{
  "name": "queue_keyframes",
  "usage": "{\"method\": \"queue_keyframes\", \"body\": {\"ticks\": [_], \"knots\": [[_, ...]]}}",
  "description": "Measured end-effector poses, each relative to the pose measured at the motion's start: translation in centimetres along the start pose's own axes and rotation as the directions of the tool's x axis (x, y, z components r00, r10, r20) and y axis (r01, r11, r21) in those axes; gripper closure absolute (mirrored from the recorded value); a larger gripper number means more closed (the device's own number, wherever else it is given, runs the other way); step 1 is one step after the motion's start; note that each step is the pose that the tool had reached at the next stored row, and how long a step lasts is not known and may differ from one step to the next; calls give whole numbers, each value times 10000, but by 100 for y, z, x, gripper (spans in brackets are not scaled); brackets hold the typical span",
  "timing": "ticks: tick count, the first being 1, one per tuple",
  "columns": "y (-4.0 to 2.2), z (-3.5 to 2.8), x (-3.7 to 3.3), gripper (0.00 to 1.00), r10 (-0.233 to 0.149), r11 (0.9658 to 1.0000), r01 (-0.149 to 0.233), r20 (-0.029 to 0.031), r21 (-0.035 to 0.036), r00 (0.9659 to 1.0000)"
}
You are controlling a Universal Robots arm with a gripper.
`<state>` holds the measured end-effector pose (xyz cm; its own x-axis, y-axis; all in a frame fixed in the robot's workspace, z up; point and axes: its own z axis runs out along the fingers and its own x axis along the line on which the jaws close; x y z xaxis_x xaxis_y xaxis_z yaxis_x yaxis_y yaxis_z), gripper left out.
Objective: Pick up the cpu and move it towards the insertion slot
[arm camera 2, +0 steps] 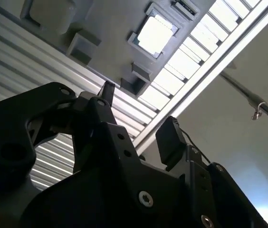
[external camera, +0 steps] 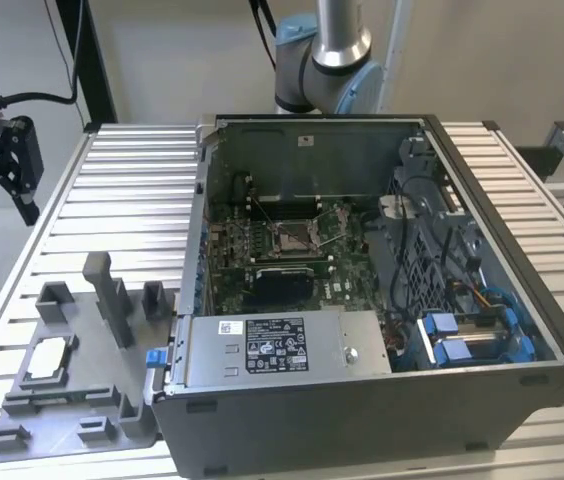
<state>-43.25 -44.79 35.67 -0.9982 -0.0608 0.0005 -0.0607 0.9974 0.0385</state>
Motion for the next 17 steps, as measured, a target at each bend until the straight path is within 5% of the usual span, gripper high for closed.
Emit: {"method": "queue_keyframes", "body": {"ticks": [5, 17], "knots": [[0, 1, 0, 0, -5, 10000, 5, -1, 1, 10000], [-7, 186, 0, 0, 47, 9997, -46, -12, 227, 10000]]}}
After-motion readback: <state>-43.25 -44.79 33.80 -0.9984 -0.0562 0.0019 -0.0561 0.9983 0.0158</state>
